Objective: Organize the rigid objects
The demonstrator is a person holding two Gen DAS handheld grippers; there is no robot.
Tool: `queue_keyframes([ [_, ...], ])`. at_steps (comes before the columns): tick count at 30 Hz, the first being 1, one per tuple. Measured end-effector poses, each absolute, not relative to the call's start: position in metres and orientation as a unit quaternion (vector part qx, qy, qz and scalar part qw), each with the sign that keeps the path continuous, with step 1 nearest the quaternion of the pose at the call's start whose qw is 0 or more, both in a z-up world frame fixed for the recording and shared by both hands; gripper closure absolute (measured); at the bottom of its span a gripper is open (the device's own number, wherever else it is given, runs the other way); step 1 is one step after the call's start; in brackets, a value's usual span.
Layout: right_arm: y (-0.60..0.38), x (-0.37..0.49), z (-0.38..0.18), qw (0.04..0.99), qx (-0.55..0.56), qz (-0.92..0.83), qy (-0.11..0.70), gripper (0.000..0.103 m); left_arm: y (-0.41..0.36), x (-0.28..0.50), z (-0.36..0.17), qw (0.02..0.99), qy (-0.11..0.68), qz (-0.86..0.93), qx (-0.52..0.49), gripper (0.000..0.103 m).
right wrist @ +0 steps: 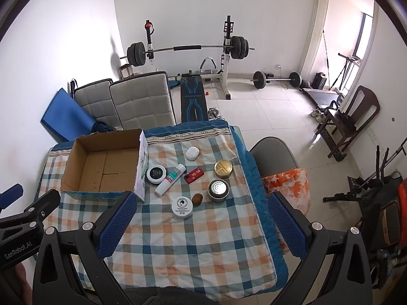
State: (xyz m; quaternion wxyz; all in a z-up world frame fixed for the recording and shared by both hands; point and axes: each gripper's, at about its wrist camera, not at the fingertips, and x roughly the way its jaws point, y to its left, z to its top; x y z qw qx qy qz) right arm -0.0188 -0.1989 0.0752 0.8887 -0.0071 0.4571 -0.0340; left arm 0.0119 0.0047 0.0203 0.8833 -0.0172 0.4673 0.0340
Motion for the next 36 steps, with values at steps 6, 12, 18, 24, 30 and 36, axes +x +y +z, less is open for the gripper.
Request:
queue_keyframes([
  [6, -0.1992, -0.0191, 0.0760, 0.890, -0.008, -0.035, 0.455, 0.000, 0.0002, 0.0087, 0.0216, 0.888, 0.458, 0.040, -0.010, 0.000],
  [12, -0.1989, -0.0184, 0.0768, 0.889, -0.003, -0.032, 0.458, 0.000, -0.0002, 0.0089, 0.0217, 0.888, 0.457, 0.040, -0.009, 0.000],
  [18, -0.1962, -0.0165, 0.0792, 0.888, -0.004, -0.030, 0.459, 0.000, 0.0005, 0.0087, 0.0213, 0.888, 0.457, 0.041, -0.009, 0.000],
  [24, -0.1956, -0.0159, 0.0793, 0.887, -0.001, -0.029, 0.460, 0.000, 0.0002, 0.0079, 0.0211, 0.889, 0.457, 0.042, -0.008, 0.000],
  [30, -0.1959, -0.0142, 0.0800, 0.887, -0.001, -0.029, 0.461, 0.000, -0.0001, 0.0074, 0.0207, 0.889, 0.457, 0.041, -0.009, 0.000],
  [36, -0.1972, -0.0122, 0.0793, 0.885, 0.003, -0.029, 0.464, 0.000, 0.0003, 0.0086, 0.0193, 0.888, 0.458, 0.040, -0.009, 0.000],
])
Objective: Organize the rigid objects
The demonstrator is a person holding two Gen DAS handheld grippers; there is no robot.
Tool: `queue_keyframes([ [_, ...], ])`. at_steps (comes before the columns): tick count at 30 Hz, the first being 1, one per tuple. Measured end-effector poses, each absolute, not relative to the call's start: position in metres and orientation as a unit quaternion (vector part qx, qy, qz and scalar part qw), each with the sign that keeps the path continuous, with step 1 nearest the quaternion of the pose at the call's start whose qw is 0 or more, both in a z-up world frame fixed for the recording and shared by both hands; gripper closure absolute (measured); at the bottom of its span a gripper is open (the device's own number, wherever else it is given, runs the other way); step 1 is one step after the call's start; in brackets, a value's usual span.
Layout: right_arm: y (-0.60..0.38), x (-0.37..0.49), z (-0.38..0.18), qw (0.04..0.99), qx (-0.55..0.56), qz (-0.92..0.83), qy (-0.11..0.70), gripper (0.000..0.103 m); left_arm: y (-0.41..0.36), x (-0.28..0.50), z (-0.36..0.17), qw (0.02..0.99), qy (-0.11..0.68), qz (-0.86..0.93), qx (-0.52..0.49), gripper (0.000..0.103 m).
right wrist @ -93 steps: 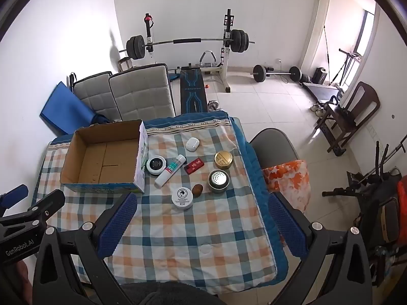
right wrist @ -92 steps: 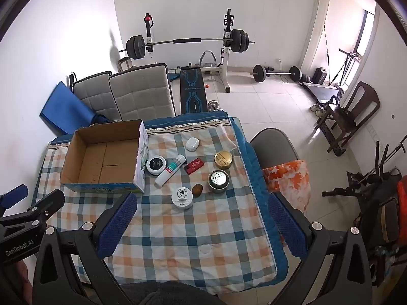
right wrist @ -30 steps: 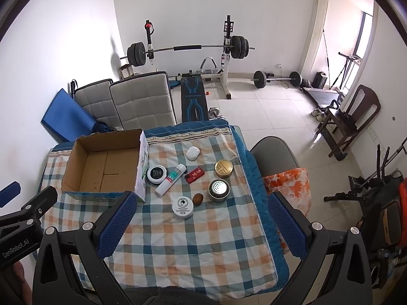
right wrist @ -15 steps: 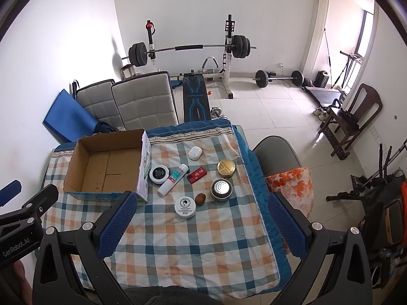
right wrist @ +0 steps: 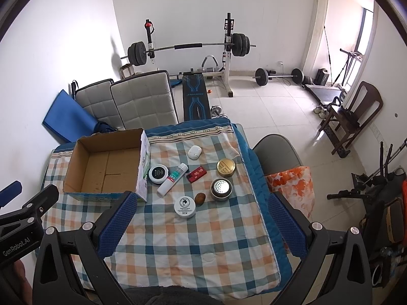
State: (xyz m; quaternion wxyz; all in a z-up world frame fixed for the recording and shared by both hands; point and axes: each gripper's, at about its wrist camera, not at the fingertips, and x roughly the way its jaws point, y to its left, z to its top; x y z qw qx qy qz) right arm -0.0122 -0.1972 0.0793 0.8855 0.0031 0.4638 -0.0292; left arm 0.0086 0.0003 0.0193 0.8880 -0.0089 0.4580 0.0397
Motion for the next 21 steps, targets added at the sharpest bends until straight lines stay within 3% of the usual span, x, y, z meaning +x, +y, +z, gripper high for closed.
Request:
queue_keyframes([
  [9, -0.238, 0.037, 0.055, 0.875, 0.032, -0.054, 0.480, 0.000, -0.007, 0.070, 0.010, 0.893, 0.449, 0.029, -0.008, 0.000],
  [13, -0.262, 0.080, 0.021, 0.859, 0.018, -0.079, 0.505, 0.000, -0.023, 0.117, -0.020, 0.882, 0.471, 0.024, 0.010, 0.000],
  [17, -0.282, 0.128, -0.052, 0.822, 0.010, -0.080, 0.563, 0.000, -0.042, 0.155, -0.081, 0.849, 0.528, 0.006, 0.015, 0.000],
  [21, -0.299, 0.172, -0.158, 0.763, 0.036, -0.052, 0.643, 0.000, -0.063, 0.177, -0.166, 0.793, 0.609, -0.011, 0.006, 0.000],
])
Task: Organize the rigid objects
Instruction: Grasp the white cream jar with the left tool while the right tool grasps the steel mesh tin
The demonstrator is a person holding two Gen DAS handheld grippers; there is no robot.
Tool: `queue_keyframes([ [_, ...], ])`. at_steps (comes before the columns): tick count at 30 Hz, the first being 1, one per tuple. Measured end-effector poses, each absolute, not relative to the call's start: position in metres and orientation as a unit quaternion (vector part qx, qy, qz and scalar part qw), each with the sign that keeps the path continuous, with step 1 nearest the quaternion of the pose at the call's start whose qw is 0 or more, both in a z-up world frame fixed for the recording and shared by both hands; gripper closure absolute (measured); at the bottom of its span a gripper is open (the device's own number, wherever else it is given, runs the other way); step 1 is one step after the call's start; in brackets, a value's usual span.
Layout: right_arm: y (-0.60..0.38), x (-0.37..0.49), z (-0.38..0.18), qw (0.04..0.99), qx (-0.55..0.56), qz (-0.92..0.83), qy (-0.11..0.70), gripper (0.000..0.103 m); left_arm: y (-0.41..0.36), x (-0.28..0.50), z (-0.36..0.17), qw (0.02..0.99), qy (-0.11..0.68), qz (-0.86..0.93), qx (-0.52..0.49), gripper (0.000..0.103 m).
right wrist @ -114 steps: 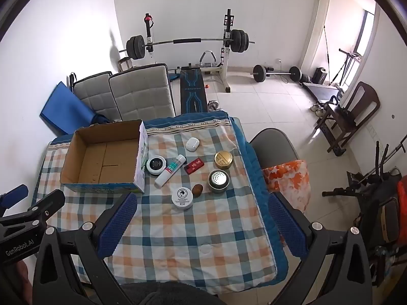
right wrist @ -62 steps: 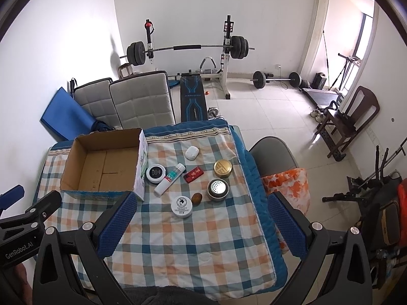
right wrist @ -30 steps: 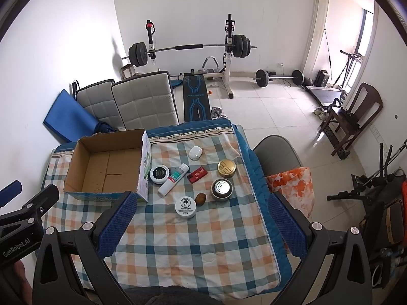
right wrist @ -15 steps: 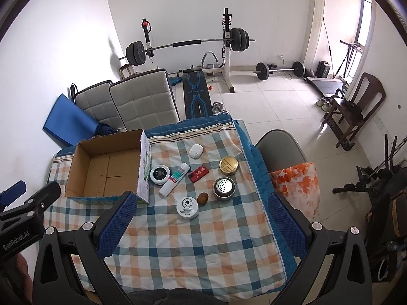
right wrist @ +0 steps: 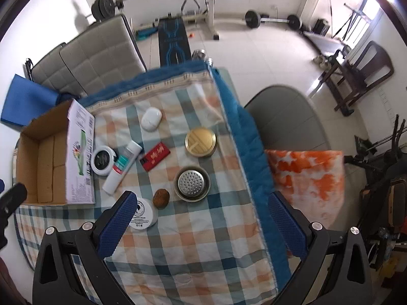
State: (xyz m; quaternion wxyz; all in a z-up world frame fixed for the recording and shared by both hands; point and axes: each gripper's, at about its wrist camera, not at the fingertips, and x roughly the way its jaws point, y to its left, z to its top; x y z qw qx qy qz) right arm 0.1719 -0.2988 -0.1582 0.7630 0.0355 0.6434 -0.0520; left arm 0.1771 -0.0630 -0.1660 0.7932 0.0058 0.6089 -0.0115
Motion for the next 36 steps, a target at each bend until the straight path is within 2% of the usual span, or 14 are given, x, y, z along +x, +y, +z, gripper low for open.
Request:
queue_keyframes([
  [4, -0.303, 0.197, -0.251, 0.710, 0.059, -0.047, 0.700, 0.008, -0.075, 0.188, -0.232, 0.750, 0.661, 0.007, 0.012, 0.000],
  [7, -0.302, 0.210, -0.296, 0.685, 0.068, -0.053, 0.723, 0.013, -0.078, 0.194, -0.263, 0.730, 0.683, 0.020, 0.014, 0.000],
  [8, -0.302, 0.214, -0.309, 0.676, 0.067, -0.056, 0.732, 0.016, -0.077, 0.199, -0.269, 0.726, 0.687, 0.021, 0.014, 0.000],
  [9, -0.302, 0.216, -0.323, 0.663, 0.068, -0.061, 0.743, 0.026, -0.079, 0.203, -0.274, 0.722, 0.691, 0.021, 0.012, 0.000],
  [10, -0.303, 0.217, -0.333, 0.653, 0.070, -0.068, 0.751, 0.029, -0.080, 0.204, -0.278, 0.720, 0.694, 0.021, 0.010, 0.000],
  [15, -0.314, 0.207, -0.343, 0.647, 0.073, -0.059, 0.757, 0.030, -0.083, 0.210, -0.291, 0.705, 0.710, 0.001, 0.007, 0.000],
  [20, -0.340, 0.158, -0.341, 0.633, 0.046, -0.072, 0.769, 0.029, -0.098, 0.202, -0.314, 0.683, 0.730, -0.032, 0.009, 0.000],
  [24, -0.362, 0.130, -0.356, 0.622, 0.087, -0.088, 0.773, 0.029, -0.118, 0.200, -0.346, 0.656, 0.753, -0.053, 0.022, 0.000],
  [27, -0.368, 0.124, -0.364, 0.622, 0.098, -0.094, 0.771, 0.029, -0.132, 0.204, -0.368, 0.643, 0.762, -0.064, 0.043, 0.007],
  [29, -0.368, 0.121, -0.372, 0.620, 0.094, -0.098, 0.773, 0.029, -0.137, 0.205, -0.381, 0.633, 0.769, -0.077, 0.046, 0.022],
  [30, -0.369, 0.120, -0.374, 0.618, 0.092, -0.099, 0.774, 0.029, -0.137, 0.204, -0.387, 0.629, 0.772, -0.084, 0.038, 0.033],
  [31, -0.368, 0.129, -0.378, 0.617, 0.090, -0.099, 0.776, 0.029, -0.137, 0.203, -0.391, 0.624, 0.776, -0.089, 0.029, 0.036],
  [36, -0.360, 0.147, -0.367, 0.609, 0.095, -0.101, 0.781, 0.029, -0.132, 0.197, -0.401, 0.630, 0.770, -0.089, 0.038, 0.034],
])
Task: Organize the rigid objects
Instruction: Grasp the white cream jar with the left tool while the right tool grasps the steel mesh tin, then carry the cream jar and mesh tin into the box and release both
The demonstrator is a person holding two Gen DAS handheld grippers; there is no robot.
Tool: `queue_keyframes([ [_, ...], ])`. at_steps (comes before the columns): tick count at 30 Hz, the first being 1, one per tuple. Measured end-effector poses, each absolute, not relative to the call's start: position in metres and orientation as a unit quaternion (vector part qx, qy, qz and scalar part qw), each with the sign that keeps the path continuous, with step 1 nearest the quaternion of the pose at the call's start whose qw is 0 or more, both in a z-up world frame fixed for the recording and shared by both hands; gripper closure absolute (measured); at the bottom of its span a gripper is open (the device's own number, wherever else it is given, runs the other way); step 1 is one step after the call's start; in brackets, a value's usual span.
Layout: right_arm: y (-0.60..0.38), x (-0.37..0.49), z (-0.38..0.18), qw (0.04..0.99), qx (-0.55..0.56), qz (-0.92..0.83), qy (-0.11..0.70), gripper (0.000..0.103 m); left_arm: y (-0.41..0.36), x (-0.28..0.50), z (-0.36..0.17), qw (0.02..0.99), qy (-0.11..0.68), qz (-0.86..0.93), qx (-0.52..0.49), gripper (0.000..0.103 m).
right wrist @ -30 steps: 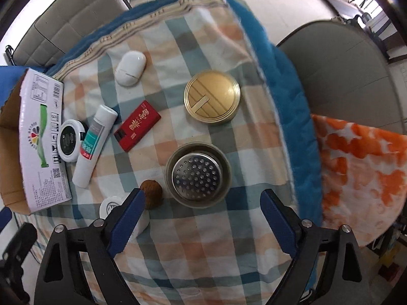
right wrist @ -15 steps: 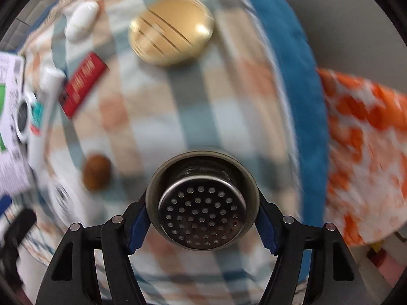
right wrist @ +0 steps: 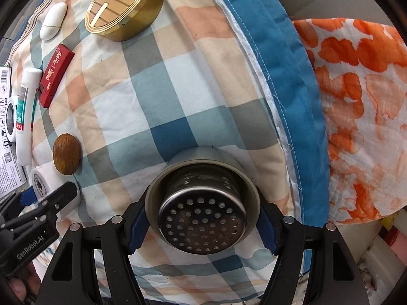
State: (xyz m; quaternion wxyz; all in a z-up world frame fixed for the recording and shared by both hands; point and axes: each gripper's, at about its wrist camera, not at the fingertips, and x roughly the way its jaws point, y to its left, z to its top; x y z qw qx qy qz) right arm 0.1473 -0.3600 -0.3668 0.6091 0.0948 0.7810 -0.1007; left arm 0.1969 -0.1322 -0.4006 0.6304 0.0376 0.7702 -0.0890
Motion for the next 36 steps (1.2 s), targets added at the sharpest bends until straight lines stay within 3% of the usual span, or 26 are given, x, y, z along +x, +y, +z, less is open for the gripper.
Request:
queue_keyframes([
  [7, -0.352, 0.155, -0.383, 0.602, 0.099, -0.108, 0.785, 0.029, -0.137, 0.192, -0.424, 0.637, 0.766, -0.077, 0.042, 0.036],
  [21, -0.318, 0.146, -0.377, 0.593, 0.116, -0.058, 0.795, 0.030, -0.130, 0.173, -0.363, 0.657, 0.749, -0.081, 0.027, 0.037],
  [29, -0.288, 0.144, -0.341, 0.622, 0.094, -0.018, 0.777, 0.030, -0.108, 0.161, -0.295, 0.696, 0.713, -0.083, -0.014, 0.037],
  [36, -0.234, 0.160, -0.269, 0.667, 0.084, 0.046, 0.738, 0.030, -0.049, 0.171, -0.213, 0.743, 0.662, -0.087, -0.057, 0.037],
])
